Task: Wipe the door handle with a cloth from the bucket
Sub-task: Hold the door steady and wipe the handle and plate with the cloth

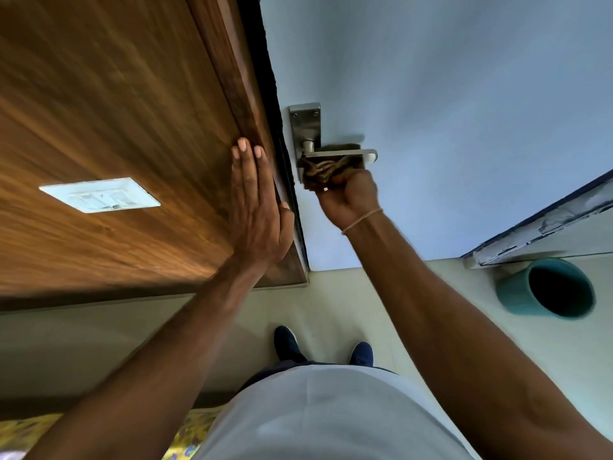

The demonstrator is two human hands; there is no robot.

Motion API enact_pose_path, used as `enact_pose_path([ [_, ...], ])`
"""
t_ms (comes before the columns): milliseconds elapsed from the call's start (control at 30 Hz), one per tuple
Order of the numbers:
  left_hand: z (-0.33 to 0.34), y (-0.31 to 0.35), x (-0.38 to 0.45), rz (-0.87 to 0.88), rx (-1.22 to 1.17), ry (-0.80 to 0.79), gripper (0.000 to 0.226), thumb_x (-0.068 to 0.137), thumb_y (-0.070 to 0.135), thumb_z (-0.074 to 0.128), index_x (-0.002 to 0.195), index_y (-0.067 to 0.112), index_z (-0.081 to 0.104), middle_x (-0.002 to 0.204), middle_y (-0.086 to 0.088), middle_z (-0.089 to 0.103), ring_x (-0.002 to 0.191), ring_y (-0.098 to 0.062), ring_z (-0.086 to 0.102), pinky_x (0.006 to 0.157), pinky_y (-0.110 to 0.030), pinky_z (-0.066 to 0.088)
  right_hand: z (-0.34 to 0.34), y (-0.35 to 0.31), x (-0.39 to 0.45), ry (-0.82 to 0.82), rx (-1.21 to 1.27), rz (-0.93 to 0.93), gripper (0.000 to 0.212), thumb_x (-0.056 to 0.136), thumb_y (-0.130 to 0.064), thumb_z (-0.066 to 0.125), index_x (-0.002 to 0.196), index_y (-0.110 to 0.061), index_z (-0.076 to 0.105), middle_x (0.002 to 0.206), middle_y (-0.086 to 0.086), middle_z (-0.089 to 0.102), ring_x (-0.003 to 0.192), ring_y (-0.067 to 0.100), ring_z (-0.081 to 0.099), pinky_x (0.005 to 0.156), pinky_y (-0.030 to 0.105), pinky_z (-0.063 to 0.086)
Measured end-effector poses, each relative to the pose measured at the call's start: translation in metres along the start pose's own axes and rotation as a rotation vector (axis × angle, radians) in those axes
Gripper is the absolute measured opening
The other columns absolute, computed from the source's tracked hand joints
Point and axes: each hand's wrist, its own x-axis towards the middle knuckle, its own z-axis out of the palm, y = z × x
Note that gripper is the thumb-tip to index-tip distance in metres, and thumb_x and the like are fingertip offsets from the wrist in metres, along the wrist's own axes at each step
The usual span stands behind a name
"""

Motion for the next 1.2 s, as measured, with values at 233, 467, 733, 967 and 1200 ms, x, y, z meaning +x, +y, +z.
enact_pose_path([
  [233,0.005,-0.004,0.001,0.007,0.000,0.001,0.091,0.091,0.010,0.061,0.166,-0.011,0.013,0.175,-0.035,0.012,0.166,-0.049,0.011,0.137,-0.059,0.017,-0.006,-0.009,0.006,0.059,-0.061,0.035,0.075,0.081,0.021,0.016,0.141,-0.002,0.055,0.149,0.029,0.055,0.131,0.053,0.055,0.101,0.062,0.050],
  [467,0.006,-0.005,0.001,0.008,0.011,0.006,0.091,0.090,0.008,0.063,0.165,-0.012,0.014,0.173,-0.036,0.015,0.165,-0.051,0.013,0.136,-0.060,0.018,-0.004,-0.001,0.006,-0.049,0.039,0.067,0.088,0.068,0.021,0.024,0.149,-0.001,0.050,0.151,0.028,0.053,0.136,0.048,0.052,0.104,0.058,0.048],
  [733,0.012,0.007,0.005,-0.034,-0.010,0.022,0.090,0.089,0.018,0.053,0.162,-0.018,0.015,0.171,-0.042,0.014,0.162,-0.056,0.013,0.136,-0.063,0.016,0.004,0.012,0.012,-0.037,0.068,0.133,0.103,0.061,0.021,0.023,0.158,-0.007,0.041,0.158,0.029,0.047,0.146,0.050,0.046,0.088,0.058,0.059],
  [967,0.009,0.004,0.003,-0.021,-0.055,0.019,0.085,0.094,0.017,0.053,0.163,-0.016,0.017,0.173,-0.038,0.014,0.164,-0.052,0.013,0.136,-0.061,0.018,0.023,0.029,0.010,0.053,0.123,0.318,0.050,0.107,-0.001,0.015,0.128,0.008,0.060,0.113,0.028,0.064,0.138,0.037,0.054,0.113,0.048,0.043],
  [1200,0.005,0.003,0.001,-0.011,-0.045,0.013,0.087,0.091,0.013,0.055,0.163,-0.015,0.017,0.173,-0.038,0.014,0.165,-0.051,0.013,0.135,-0.062,0.019,0.019,0.012,-0.004,0.106,0.131,0.233,0.093,0.068,0.021,0.018,0.152,-0.002,0.048,0.152,0.027,0.051,0.139,0.047,0.052,0.098,0.061,0.049],
])
